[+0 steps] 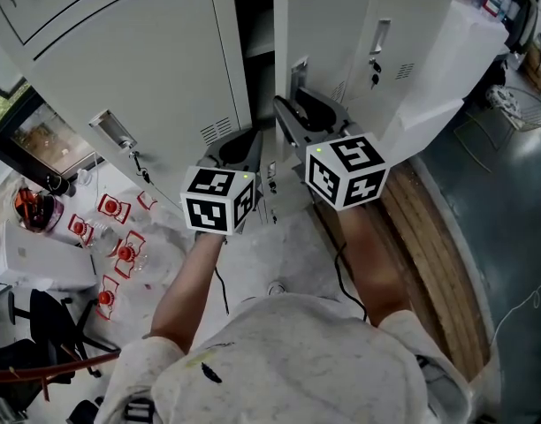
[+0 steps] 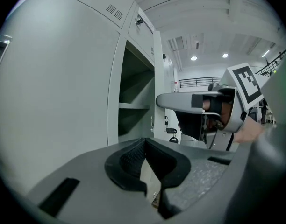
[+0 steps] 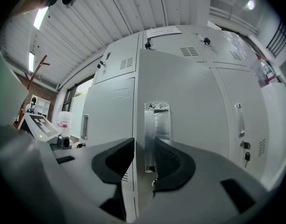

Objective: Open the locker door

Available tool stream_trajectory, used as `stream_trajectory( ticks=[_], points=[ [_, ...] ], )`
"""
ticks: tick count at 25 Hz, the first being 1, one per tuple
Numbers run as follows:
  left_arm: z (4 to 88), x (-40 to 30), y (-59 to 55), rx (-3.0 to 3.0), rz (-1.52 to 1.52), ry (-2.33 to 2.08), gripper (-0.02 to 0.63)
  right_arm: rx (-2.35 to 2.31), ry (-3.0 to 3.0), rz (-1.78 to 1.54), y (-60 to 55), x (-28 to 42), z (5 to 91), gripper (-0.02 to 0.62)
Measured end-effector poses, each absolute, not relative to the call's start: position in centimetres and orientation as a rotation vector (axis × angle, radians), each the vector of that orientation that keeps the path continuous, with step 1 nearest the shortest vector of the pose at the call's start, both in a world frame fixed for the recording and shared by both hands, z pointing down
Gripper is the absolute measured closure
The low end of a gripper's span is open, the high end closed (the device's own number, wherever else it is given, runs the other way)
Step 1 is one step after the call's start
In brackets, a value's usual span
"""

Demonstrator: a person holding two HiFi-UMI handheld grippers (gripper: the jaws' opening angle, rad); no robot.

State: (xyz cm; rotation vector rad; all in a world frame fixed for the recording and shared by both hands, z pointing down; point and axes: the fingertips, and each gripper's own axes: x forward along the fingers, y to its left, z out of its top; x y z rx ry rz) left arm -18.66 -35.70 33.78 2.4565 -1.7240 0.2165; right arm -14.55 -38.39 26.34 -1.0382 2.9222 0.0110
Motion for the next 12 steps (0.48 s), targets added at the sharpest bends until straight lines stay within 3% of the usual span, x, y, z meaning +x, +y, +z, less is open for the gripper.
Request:
stream_trajectory(
  ticks=[12],
  points=[
    [34.0, -15.5, -34.7, 2.429, 0.2, -1.75, 0.599, -1.005, 2.935, 0.012, -36.8, -10.9, 26.4, 0.468]
  ],
)
